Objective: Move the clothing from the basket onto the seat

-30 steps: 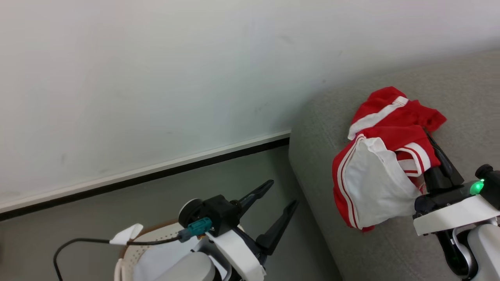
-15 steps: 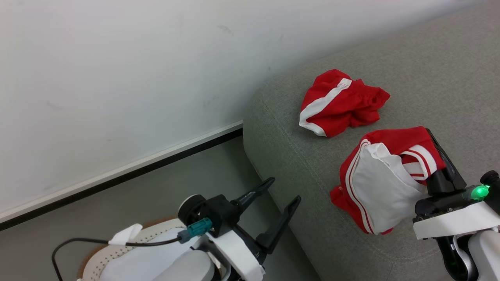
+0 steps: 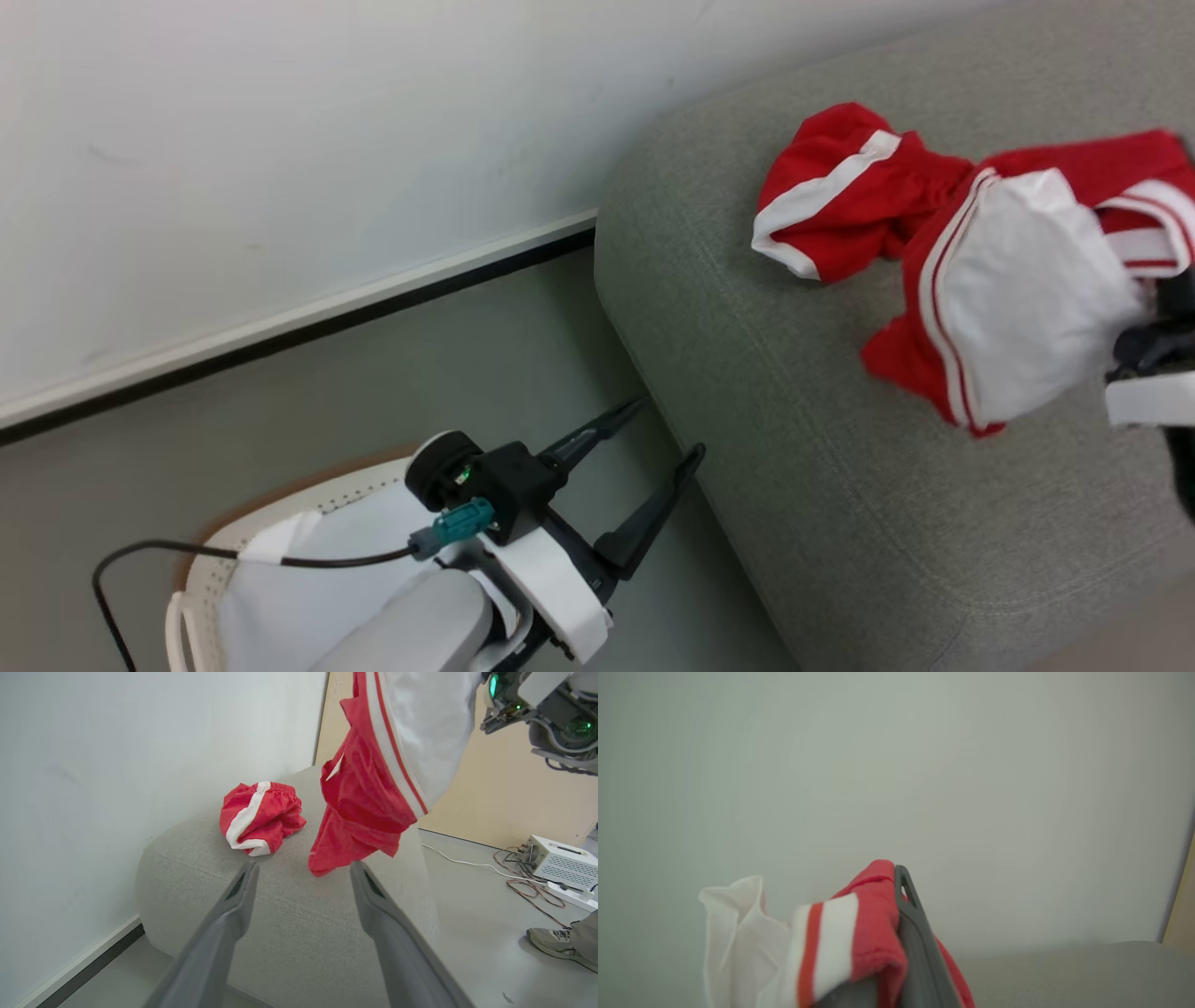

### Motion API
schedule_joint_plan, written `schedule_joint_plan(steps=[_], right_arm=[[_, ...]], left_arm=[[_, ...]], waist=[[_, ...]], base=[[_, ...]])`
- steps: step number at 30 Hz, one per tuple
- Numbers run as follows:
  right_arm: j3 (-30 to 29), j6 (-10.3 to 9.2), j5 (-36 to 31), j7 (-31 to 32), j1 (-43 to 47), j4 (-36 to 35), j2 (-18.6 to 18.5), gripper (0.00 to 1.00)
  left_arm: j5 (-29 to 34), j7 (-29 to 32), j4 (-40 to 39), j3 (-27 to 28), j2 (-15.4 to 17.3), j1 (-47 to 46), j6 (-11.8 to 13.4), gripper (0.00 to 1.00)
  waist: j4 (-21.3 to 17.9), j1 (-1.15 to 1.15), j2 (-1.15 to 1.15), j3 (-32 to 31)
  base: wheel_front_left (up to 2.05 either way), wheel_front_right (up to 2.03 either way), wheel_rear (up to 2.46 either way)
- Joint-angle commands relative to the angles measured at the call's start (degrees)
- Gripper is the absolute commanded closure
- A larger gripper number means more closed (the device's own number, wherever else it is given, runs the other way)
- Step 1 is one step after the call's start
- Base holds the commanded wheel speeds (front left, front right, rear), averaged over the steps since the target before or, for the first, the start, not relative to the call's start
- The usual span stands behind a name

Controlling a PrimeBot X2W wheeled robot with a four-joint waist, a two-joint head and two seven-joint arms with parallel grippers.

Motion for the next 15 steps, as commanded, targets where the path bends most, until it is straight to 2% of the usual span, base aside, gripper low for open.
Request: schedule_joint_plan(steps=[1,8,15], right_arm=[[-1.0,-0.14,0.5,0.0,-2.3,0.4,-1.1,1.00],[-9.7,-0.13,2.8,0.9,-11.1,3.5,-5.3,1.00],[-18.9,-0.13,0.7,2.9,-17.6,9.9,-8.6,1.00]], left_arm=[[0.5,0.3,-0.6,0.0,1.1,-1.0,-0.2,0.00],[0.8,1.6,-4.3,0.7,4.7,-3.4,-0.4,0.00],[1.5,1.7,-8.1,2.4,7.4,-5.8,0.1,0.00]], waist=[[2.5,0.00,0.00,3.9],[6.3,0.00,0.00,12.5],[9.9,0.00,0.00,20.5]], base=[[0.00,0.00,0.00],[0.00,0.00,0.00],[0.00,0.00,0.00]])
